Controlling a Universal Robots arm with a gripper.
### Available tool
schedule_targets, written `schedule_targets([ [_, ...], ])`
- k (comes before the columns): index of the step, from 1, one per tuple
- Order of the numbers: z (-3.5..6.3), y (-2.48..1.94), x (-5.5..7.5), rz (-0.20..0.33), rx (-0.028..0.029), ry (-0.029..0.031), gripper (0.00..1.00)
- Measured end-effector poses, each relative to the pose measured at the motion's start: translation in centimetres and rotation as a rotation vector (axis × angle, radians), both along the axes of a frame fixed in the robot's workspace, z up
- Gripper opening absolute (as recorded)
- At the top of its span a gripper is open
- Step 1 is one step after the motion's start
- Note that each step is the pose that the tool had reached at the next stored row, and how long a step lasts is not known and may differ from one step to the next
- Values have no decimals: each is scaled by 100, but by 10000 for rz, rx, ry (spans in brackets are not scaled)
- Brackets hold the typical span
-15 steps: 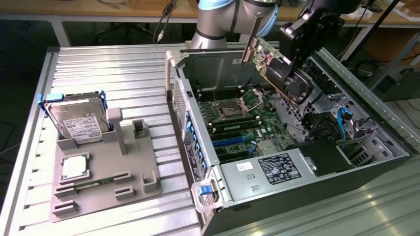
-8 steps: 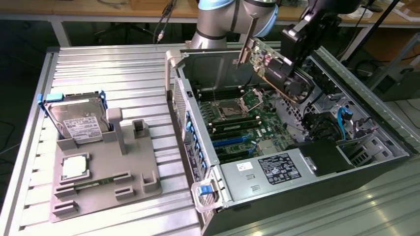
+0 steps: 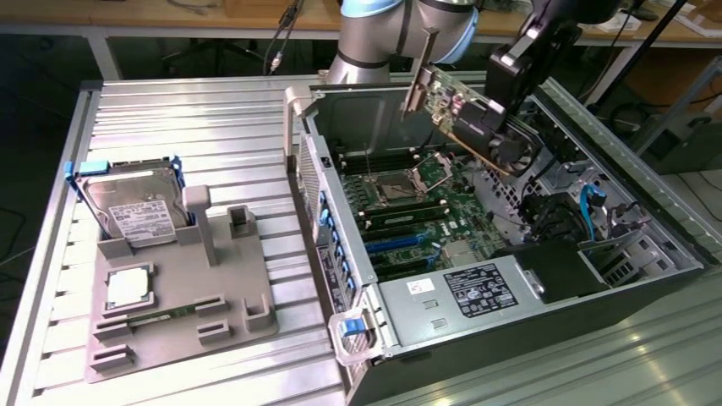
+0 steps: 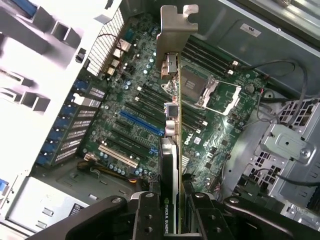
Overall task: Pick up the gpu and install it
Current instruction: 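Insert the gpu into the slot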
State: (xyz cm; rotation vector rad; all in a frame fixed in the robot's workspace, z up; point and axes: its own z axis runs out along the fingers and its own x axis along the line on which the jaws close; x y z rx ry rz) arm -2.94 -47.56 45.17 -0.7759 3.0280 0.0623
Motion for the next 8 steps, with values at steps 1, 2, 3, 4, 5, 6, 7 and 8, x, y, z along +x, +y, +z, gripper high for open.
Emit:
schedule_targets([
  [1, 0, 0, 0, 83, 0, 0, 27],
  [2, 0, 0, 0, 207, 0, 0, 27],
  [3, 0, 0, 0, 314, 0, 0, 27],
  [4, 0, 0, 0, 413, 1, 0, 27],
  [5, 0, 0, 0, 519, 1, -1, 27],
  [6, 0, 0, 0, 627, 0, -1, 27],
  [7, 0, 0, 0, 729, 0, 0, 27],
  [8, 0, 0, 0, 841, 0, 0, 27],
])
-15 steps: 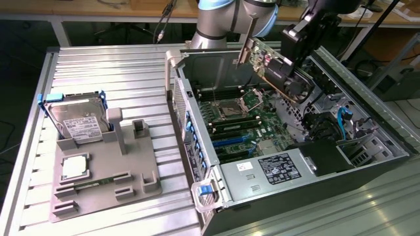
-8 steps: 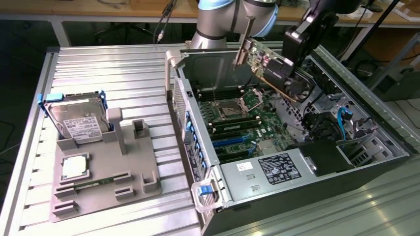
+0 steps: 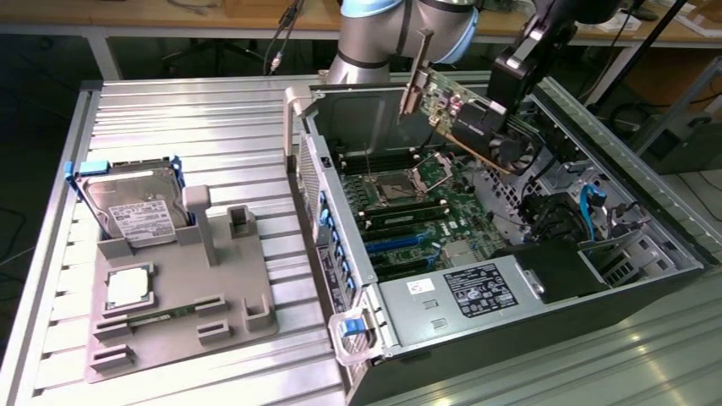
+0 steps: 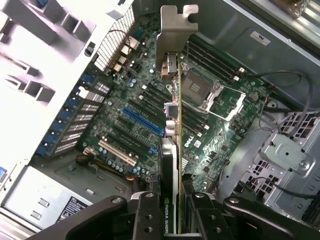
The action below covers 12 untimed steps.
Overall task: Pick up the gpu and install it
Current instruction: 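Insert the gpu into the slot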
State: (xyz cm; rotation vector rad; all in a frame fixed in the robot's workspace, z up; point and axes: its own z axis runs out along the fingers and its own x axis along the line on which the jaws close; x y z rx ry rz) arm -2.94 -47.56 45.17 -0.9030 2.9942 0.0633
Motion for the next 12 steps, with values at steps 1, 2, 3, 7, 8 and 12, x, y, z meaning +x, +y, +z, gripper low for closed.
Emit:
schedule_targets([
  [1, 0, 0, 0, 95, 1, 0, 27],
  [2, 0, 0, 0, 200, 0, 0, 27],
  [3, 0, 0, 0, 320, 0, 0, 27],
  [7, 0, 0, 0, 790, 1, 0, 27],
  [8, 0, 0, 0, 944, 1, 0, 27],
  [12, 0, 0, 0, 1461, 0, 0, 27],
])
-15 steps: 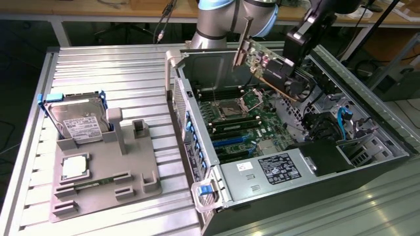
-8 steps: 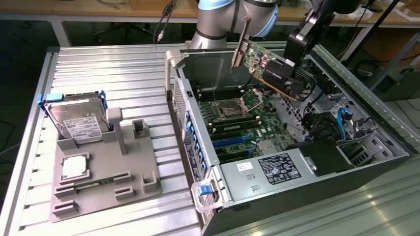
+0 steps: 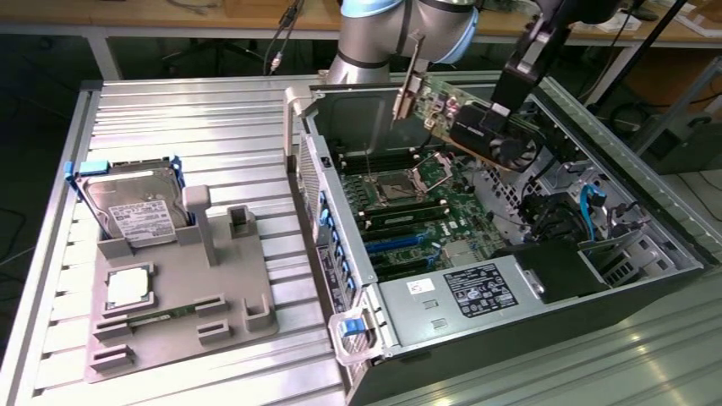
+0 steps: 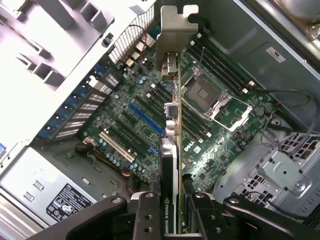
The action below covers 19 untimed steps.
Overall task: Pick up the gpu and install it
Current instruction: 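Insert the gpu into the slot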
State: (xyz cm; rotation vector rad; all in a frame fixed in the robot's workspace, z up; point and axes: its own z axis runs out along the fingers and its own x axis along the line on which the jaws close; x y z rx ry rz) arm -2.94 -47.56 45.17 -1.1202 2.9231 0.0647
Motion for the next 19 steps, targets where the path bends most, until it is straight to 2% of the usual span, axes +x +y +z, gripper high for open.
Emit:
schedule_targets([
  [9, 0, 0, 0, 1219, 0, 0, 27],
  [16, 0, 0, 0, 2401, 0, 0, 27],
  [19, 0, 0, 0, 2621, 0, 0, 27],
])
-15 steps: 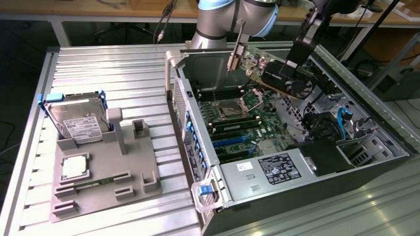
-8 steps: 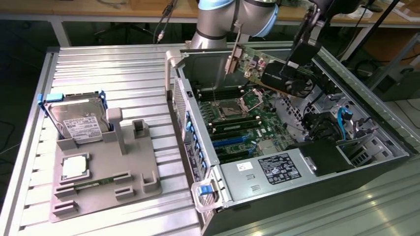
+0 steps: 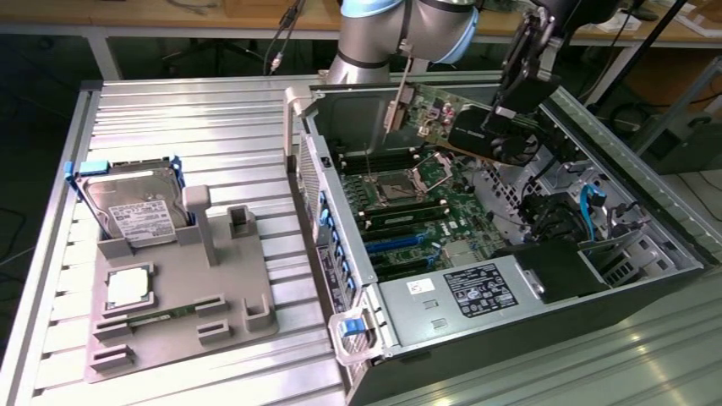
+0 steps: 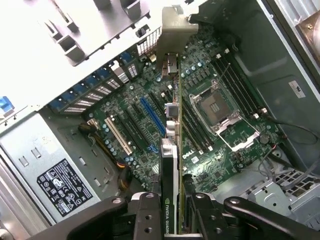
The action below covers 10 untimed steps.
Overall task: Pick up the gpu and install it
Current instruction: 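Insert the gpu into the slot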
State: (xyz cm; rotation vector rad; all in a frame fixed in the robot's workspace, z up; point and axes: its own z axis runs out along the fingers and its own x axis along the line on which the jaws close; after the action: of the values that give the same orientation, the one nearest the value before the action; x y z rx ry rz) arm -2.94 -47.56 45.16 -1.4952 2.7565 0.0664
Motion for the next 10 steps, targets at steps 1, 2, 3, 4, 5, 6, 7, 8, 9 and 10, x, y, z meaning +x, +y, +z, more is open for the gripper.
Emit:
schedule_targets([
  [1, 0, 0, 0, 70, 0, 0, 27],
  [2, 0, 0, 0, 119, 0, 0, 27],
  [3, 0, 0, 0, 175, 0, 0, 27],
  [4, 0, 0, 0, 225, 0, 0, 27],
  [5, 0, 0, 0, 277, 1, 0, 27],
  [6, 0, 0, 0, 304, 0, 0, 27],
  [7, 0, 0, 0, 344, 0, 0, 27],
  [8, 0, 0, 0, 384, 0, 0, 27],
  [9, 0, 0, 0, 411, 0, 0, 27],
  [10, 0, 0, 0, 450, 0, 0, 27],
])
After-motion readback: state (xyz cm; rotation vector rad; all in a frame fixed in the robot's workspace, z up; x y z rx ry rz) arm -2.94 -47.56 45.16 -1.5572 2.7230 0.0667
